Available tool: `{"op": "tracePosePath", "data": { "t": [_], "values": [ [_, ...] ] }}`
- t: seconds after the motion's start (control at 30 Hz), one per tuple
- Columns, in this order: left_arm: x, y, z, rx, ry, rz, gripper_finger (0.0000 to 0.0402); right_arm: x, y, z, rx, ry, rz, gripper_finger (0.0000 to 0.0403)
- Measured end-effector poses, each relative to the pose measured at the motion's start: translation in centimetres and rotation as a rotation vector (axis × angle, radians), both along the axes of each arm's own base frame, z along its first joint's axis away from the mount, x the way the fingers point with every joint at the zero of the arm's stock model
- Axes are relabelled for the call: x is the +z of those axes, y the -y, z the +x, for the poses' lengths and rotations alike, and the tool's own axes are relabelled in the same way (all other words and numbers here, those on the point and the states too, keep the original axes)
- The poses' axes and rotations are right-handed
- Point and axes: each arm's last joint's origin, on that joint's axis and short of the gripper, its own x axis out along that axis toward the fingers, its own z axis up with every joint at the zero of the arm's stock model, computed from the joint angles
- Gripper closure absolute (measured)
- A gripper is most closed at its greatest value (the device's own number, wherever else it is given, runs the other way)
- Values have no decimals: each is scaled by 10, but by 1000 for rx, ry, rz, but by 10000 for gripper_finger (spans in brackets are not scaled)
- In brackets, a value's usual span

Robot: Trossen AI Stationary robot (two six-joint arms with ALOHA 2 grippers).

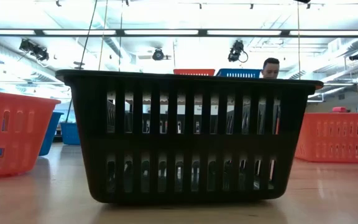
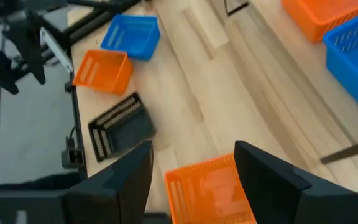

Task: Stack baskets on shelf by color
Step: Put the bottom left black bin on the shelf

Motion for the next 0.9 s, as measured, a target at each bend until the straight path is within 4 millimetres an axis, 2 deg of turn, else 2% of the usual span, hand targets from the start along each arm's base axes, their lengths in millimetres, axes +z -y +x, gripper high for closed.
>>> {"op": "tracePosePath", "data": {
  "t": [0.2, 0.3, 0.47, 0.63, 0.9],
  "values": [
    [-35, 47, 16, -5, -33, -64, 219, -1, -4, -7, 34, -28, -7, 172],
    [-51, 64, 20, -15, -53, -65, 221, -1, -6, -9, 44, -32, -5, 172],
    [-92, 87, 29, -25, -132, -18, 225, -1, -8, -9, 55, -31, -7, 172],
    [-124, 100, 36, -33, -187, 14, 225, -1, -8, -10, 53, -33, -6, 172],
    [-159, 104, 45, -45, -265, 45, 225, -2, -8, -11, 59, -57, 13, 173]
  ]
}}
